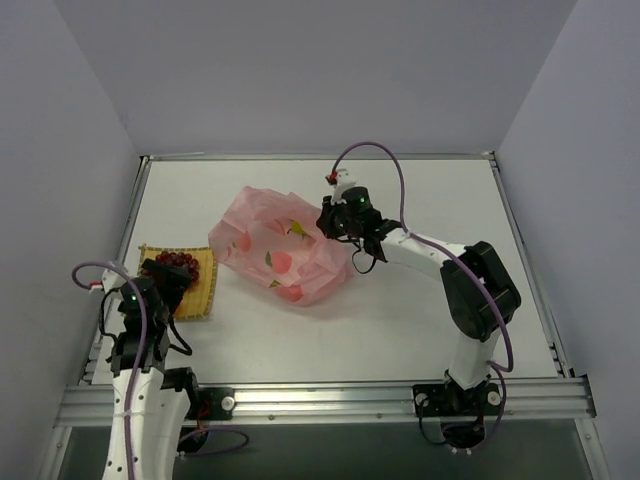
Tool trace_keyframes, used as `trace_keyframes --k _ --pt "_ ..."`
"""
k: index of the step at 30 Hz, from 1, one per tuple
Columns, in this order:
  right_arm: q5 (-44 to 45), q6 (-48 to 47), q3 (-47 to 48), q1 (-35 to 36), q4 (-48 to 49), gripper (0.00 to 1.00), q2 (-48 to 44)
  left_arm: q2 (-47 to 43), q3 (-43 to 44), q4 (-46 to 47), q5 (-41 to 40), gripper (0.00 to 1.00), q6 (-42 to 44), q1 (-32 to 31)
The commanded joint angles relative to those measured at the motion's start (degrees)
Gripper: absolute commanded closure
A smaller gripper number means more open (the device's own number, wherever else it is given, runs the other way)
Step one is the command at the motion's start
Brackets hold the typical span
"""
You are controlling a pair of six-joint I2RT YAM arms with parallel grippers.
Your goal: Take the fake fruits out of the plastic bag
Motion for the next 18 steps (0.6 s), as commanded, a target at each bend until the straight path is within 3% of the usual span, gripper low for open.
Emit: trace_keyframes --k 1,3,6,11,14,18 --pt "1.36 -0.31 -0.08 -0.67 1.89 0.99 -1.42 -3.43 5.81 0.96 2.04 0.25 1.89 -9.41" --pt "1.63 -0.39 -0.08 -0.84 1.90 0.99 -1.15 -3.44 7.05 0.35 1.07 0.37 3.73 -14.96" --pt "2.15 -0.31 -0.52 -0.93 2.33 0.99 -0.89 -0.99 7.41 3.23 0.80 0.46 5.76 -24.90" --pt "3.56 -0.04 -1.84 -0.84 4.35 1.00 -0.71 9.81 8.80 13.15 -6.38 0.49 12.25 -45.26" --pt "4.35 -0.22 -2.19 -0.84 4.62 1.00 -0.54 19.82 12.66 18.08 -10.79 0.48 19.19 -54.16" --pt "6.01 -0.22 -2.81 -0.93 5.23 1.00 -1.24 36.06 21.44 21.70 -9.48 0.46 26.14 -55.34"
